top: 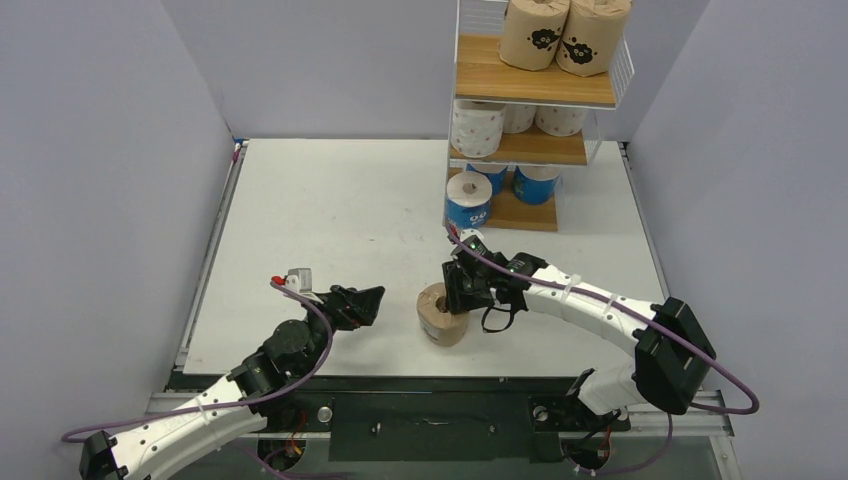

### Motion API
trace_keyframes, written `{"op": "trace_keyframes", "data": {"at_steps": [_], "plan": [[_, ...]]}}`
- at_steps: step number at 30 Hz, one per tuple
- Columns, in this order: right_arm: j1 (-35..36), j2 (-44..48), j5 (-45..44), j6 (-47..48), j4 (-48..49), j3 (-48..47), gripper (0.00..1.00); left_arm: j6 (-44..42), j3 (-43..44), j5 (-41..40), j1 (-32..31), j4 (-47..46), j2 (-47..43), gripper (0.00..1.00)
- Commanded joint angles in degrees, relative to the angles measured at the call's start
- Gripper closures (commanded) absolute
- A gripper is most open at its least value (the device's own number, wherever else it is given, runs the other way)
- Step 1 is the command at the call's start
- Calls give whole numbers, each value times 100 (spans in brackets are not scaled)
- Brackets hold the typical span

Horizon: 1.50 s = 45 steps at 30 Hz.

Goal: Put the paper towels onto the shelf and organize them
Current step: Pick up the paper towel from the center of the board, then place the paper towel on the shelf.

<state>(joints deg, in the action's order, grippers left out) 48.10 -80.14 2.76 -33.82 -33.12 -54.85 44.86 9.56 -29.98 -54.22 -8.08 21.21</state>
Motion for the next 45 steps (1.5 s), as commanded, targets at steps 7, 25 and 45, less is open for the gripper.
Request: {"op": "trace_keyframes", "data": {"at_steps": [7,25,45], "plan": [[-135,735,-541,140,-698,-624,65,-593,329,-268,34,-504,38,3],[-1967,1248,-1074,609,-2568,-4273,66,-1997,4165,-227,134,-1411,3388,4],[-2849,57,-660,-343,-2095,-6990,64,-5224,5405,3507,762,-4501,5477,4]]}}
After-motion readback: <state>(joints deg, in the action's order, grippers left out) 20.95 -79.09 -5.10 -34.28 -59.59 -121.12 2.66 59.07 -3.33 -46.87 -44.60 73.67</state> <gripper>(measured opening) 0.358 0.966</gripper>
